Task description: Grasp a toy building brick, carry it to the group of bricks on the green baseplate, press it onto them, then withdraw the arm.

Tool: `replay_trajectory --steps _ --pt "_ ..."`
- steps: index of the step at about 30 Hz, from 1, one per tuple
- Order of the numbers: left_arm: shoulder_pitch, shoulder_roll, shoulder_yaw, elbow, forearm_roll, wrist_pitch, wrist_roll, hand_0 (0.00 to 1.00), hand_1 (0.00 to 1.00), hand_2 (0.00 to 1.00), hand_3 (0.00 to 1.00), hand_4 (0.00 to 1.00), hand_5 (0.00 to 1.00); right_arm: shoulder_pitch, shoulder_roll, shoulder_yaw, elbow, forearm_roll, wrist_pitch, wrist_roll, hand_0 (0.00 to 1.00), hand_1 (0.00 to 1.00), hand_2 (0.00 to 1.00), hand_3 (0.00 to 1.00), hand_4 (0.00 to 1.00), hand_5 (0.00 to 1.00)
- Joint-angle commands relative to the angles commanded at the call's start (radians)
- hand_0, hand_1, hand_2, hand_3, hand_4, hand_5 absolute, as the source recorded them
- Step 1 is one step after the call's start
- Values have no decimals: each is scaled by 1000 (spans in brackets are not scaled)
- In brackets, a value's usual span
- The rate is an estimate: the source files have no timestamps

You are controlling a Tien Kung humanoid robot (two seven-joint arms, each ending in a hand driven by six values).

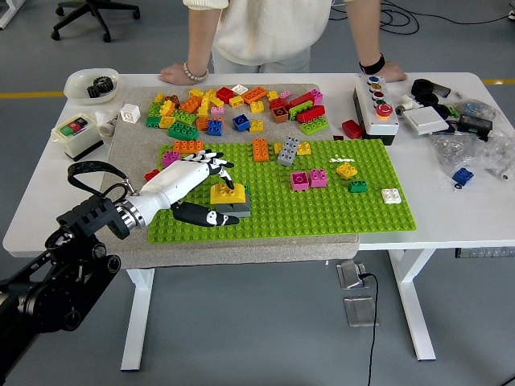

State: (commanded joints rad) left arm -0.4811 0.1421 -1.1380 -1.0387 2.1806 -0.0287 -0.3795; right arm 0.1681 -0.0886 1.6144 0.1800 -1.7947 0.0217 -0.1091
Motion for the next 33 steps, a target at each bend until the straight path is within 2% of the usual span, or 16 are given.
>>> replay_trajectory --steps 33 --pt "-8 7 26 41 8 -3 -3 998 995 880 593 998 609 2 0 -2 0 5 -2 0 741 633 674 616 822 521"
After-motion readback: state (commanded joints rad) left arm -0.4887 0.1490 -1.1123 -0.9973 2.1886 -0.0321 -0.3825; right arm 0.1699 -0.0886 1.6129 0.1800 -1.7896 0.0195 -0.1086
